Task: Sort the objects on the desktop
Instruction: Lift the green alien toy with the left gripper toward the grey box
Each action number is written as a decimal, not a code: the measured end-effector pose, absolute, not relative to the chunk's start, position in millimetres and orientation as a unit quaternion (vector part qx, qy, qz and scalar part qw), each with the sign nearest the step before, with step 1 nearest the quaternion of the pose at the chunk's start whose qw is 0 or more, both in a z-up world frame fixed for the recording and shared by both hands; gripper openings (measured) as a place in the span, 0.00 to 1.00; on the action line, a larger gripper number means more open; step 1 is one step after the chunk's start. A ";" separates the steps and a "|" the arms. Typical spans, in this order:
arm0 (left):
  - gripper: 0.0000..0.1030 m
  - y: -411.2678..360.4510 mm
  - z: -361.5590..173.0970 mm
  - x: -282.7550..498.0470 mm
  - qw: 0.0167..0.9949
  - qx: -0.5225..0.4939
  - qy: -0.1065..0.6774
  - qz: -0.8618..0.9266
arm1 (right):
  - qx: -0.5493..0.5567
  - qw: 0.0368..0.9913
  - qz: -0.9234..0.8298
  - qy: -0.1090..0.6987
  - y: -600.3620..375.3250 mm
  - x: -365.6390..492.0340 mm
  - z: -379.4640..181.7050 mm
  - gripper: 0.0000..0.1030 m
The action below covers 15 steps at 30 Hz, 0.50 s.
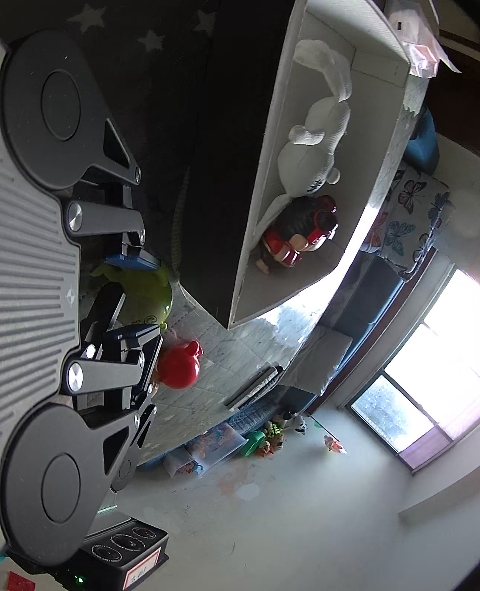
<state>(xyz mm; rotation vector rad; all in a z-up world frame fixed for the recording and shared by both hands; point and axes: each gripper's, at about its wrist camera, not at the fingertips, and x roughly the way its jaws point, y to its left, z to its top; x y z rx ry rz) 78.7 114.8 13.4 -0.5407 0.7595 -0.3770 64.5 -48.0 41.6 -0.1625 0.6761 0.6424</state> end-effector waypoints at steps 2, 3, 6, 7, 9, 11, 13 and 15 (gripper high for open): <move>0.33 115.2 10.2 81.5 0.873 -0.263 0.367 -0.182 | -0.076 0.888 0.312 0.330 -46.9 66.7 39.1 0.62; 0.33 115.4 8.5 82.6 0.872 -0.264 0.369 -0.183 | -0.075 0.887 0.314 0.331 -46.8 67.1 38.1 0.59; 0.33 116.4 5.4 86.2 0.869 -0.269 0.371 -0.185 | -0.070 0.885 0.316 0.335 -44.7 69.3 35.8 0.54; 0.34 116.4 4.4 87.8 0.868 -0.271 0.373 -0.187 | -0.068 0.884 0.317 0.337 -43.9 70.1 34.6 0.53; 0.36 116.8 1.9 91.4 0.865 -0.274 0.375 -0.188 | -0.067 0.883 0.316 0.339 -42.3 71.1 33.1 0.50; 0.36 117.7 0.7 92.6 0.863 -0.280 0.375 -0.188 | -0.069 0.885 0.311 0.338 -41.4 70.8 32.2 0.48; 0.34 118.5 2.0 91.4 0.863 -0.282 0.374 -0.190 | -0.067 0.885 0.312 0.340 -41.9 70.5 33.4 0.48; 0.34 118.5 6.1 87.4 0.864 -0.279 0.371 -0.194 | -0.071 0.885 0.314 0.337 -42.3 67.2 37.0 0.48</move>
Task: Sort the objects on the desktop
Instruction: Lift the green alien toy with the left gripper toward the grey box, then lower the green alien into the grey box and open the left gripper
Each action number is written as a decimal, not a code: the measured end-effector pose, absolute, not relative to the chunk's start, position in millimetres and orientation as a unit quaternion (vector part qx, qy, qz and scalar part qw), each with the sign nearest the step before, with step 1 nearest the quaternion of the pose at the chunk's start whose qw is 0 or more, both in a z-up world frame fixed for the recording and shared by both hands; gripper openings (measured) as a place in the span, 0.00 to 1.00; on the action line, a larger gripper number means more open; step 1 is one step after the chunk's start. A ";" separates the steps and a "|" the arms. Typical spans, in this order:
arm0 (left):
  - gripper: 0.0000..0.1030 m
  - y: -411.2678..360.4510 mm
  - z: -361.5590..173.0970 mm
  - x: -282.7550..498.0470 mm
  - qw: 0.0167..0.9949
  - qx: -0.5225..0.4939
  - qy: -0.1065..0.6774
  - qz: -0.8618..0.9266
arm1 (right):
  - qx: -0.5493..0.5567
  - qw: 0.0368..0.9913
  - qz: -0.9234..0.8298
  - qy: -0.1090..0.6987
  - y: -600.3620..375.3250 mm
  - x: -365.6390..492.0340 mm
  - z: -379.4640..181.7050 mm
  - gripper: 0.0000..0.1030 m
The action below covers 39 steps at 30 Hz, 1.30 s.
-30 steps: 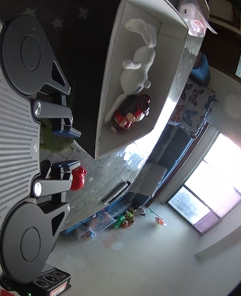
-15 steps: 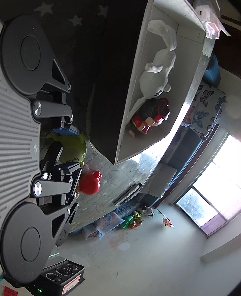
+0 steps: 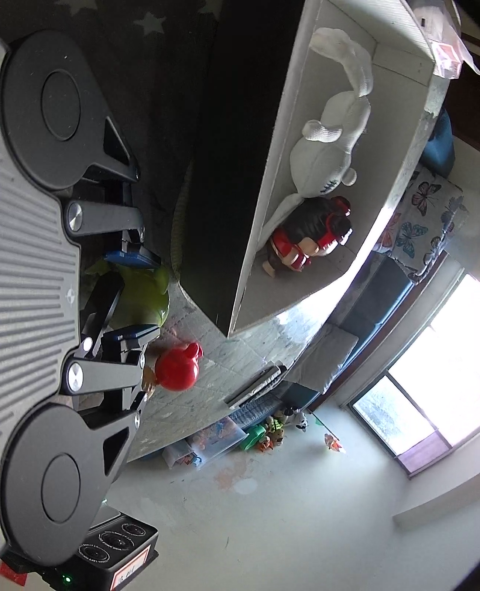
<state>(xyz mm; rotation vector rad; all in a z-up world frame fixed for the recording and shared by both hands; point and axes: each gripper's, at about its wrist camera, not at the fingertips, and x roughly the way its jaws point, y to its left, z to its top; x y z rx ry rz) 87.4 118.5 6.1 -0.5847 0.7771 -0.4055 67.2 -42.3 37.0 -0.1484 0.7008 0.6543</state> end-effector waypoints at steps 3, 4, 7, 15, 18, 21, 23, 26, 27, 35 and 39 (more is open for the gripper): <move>0.34 118.2 17.0 80.6 0.868 -0.276 0.360 -0.200 | -0.080 0.886 0.320 0.325 -41.3 60.1 49.1 0.47; 0.34 118.7 22.3 78.2 0.871 -0.275 0.354 -0.203 | -0.083 0.888 0.322 0.318 -40.5 58.0 54.9 0.47; 0.34 121.1 42.7 73.2 0.882 -0.269 0.327 -0.209 | -0.088 0.895 0.326 0.291 -37.9 55.9 75.3 0.47; 0.34 142.0 79.2 100.7 0.898 -0.268 0.284 -0.204 | -0.109 0.906 0.325 0.248 -10.5 87.4 115.6 0.47; 0.34 153.6 78.4 121.9 0.893 -0.283 0.289 -0.199 | -0.108 0.903 0.328 0.258 0.8 110.9 120.1 0.47; 0.33 163.5 68.0 142.8 0.883 -0.298 0.307 -0.191 | -0.108 0.895 0.329 0.281 10.7 133.7 114.4 0.47; 0.33 168.1 59.3 153.7 0.877 -0.303 0.320 -0.189 | -0.112 0.890 0.329 0.296 15.9 144.9 108.1 0.47; 0.33 173.0 45.3 166.6 0.867 -0.312 0.340 -0.188 | -0.115 0.882 0.327 0.319 20.6 156.7 97.1 0.47; 0.33 174.2 41.1 170.5 0.863 -0.315 0.347 -0.187 | -0.118 0.880 0.326 0.326 21.5 159.9 93.8 0.47; 0.33 178.5 21.3 186.6 0.848 -0.324 0.382 -0.172 | -0.175 0.863 0.312 0.357 40.8 175.6 72.7 0.47; 0.33 178.9 18.7 189.7 0.846 -0.321 0.394 -0.160 | -0.189 0.858 0.302 0.369 46.3 184.3 68.0 0.48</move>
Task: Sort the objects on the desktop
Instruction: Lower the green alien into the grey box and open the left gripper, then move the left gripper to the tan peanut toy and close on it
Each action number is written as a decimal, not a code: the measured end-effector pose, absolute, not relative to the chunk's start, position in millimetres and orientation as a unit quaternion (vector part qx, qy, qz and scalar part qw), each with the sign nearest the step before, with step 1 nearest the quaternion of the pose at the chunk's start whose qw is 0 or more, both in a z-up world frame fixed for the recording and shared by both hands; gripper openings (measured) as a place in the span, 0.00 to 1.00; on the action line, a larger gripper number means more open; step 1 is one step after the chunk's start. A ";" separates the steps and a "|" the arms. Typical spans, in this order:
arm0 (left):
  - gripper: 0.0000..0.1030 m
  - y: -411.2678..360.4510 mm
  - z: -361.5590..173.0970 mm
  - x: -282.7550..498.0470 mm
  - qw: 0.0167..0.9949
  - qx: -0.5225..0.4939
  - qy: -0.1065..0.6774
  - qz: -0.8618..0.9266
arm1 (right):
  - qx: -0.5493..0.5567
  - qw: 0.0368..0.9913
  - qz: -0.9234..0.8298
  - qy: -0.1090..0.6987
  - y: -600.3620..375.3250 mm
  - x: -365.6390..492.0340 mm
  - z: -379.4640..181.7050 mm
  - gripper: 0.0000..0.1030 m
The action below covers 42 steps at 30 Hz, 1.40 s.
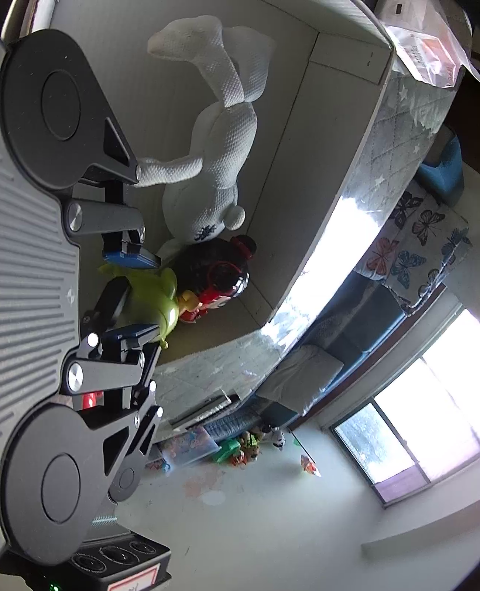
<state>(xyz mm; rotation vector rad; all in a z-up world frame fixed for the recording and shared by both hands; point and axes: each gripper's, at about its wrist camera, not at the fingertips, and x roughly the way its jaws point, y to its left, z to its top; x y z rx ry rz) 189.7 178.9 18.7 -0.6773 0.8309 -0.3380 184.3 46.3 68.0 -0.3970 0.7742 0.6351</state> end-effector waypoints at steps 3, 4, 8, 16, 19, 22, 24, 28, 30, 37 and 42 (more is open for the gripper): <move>0.33 178.9 15.0 190.9 0.844 -0.319 0.403 -0.156 | -0.188 0.857 0.303 0.371 46.5 187.2 66.4 0.48; 0.33 179.2 14.3 190.5 0.844 -0.319 0.403 -0.156 | -0.189 0.858 0.302 0.370 46.6 187.3 66.2 0.48; 0.33 180.1 14.5 188.7 0.846 -0.318 0.401 -0.152 | -0.187 0.862 0.301 0.363 45.8 186.1 66.1 0.48; 0.33 176.4 23.4 179.5 0.860 -0.305 0.385 -0.140 | -0.170 0.879 0.299 0.332 30.4 170.4 74.4 0.49; 0.33 172.2 32.2 171.3 0.870 -0.294 0.372 -0.138 | -0.150 0.887 0.297 0.319 17.3 160.0 81.1 0.50; 0.33 166.9 40.4 161.1 0.878 -0.284 0.358 -0.140 | -0.135 0.895 0.300 0.301 4.9 145.8 88.1 0.53; 0.33 161.6 45.4 154.2 0.883 -0.279 0.351 -0.140 | -0.129 0.899 0.301 0.290 -3.5 134.6 91.9 0.57; 0.33 148.3 56.0 137.9 0.892 -0.265 0.335 -0.146 | -0.127 0.905 0.300 0.273 -17.1 110.7 97.5 0.57; 0.33 141.7 61.4 128.1 0.897 -0.257 0.326 -0.152 | -0.119 0.908 0.299 0.267 -25.3 98.6 100.1 0.59; 0.33 114.3 67.5 95.1 0.906 -0.234 0.310 -0.167 | -0.102 0.920 0.282 0.251 -59.4 57.1 100.1 0.70; 0.33 91.1 58.4 80.0 0.902 -0.221 0.320 -0.188 | -0.101 0.927 0.252 0.258 -82.2 34.3 89.2 0.72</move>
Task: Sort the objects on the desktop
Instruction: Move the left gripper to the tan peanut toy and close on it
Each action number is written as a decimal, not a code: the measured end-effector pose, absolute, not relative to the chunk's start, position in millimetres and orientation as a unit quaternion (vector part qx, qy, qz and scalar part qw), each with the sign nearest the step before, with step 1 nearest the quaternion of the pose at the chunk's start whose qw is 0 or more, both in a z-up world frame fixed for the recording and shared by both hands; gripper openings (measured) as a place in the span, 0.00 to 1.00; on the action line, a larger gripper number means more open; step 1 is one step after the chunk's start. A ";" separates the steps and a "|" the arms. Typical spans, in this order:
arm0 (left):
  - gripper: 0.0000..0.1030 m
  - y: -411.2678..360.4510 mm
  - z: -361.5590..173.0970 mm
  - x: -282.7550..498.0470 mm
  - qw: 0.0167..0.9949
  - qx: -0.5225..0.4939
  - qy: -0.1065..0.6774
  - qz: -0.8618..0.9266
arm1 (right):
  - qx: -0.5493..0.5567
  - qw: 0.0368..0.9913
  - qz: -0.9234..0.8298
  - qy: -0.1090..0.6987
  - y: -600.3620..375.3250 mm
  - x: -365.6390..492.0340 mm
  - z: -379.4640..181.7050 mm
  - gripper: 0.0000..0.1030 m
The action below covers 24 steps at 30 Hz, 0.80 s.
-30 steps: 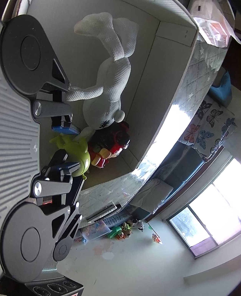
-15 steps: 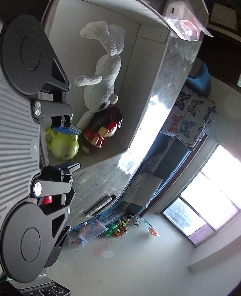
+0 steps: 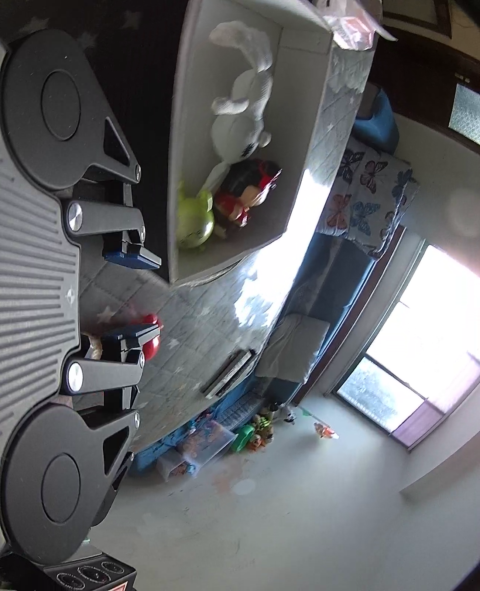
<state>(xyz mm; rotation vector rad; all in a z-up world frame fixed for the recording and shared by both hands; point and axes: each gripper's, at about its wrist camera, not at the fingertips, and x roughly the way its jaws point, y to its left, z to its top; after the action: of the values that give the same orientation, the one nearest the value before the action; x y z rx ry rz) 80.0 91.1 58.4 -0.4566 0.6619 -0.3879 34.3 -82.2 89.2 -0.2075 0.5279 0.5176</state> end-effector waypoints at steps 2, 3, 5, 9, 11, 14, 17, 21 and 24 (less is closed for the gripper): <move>0.33 82.6 52.6 77.6 0.897 -0.221 0.329 -0.193 | -0.094 0.928 0.238 0.269 -92.2 29.9 82.2 0.73; 0.33 79.2 50.4 77.5 0.895 -0.223 0.334 -0.195 | -0.091 0.929 0.232 0.272 -96.8 27.8 79.7 0.73; 0.33 75.0 44.1 76.6 0.890 -0.226 0.343 -0.198 | -0.083 0.931 0.220 0.280 -106.2 25.0 74.7 0.73; 0.33 62.8 34.4 76.5 0.882 -0.223 0.360 -0.206 | -0.068 0.932 0.202 0.292 -121.9 27.9 65.3 0.75; 0.33 58.1 30.3 77.2 0.879 -0.221 0.368 -0.209 | -0.066 0.932 0.196 0.298 -130.1 28.0 58.5 0.76; 0.33 51.3 26.7 77.4 0.872 -0.223 0.377 -0.217 | -0.067 0.929 0.193 0.308 -136.0 33.6 50.1 0.78; 0.33 43.6 25.2 78.2 0.870 -0.219 0.383 -0.221 | -0.078 0.926 0.195 0.315 -136.9 38.9 42.5 0.79; 0.33 36.5 24.4 82.2 0.866 -0.218 0.386 -0.230 | -0.083 0.922 0.200 0.319 -135.4 47.8 36.6 0.79; 0.34 30.5 24.7 86.1 0.864 -0.216 0.387 -0.237 | -0.082 0.920 0.204 0.325 -133.7 54.4 31.8 0.79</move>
<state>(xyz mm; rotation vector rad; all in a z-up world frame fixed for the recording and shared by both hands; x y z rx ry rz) 86.1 30.5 24.7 -0.4531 0.8117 -0.4972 54.4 -133.7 31.8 -0.1691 0.6678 0.4197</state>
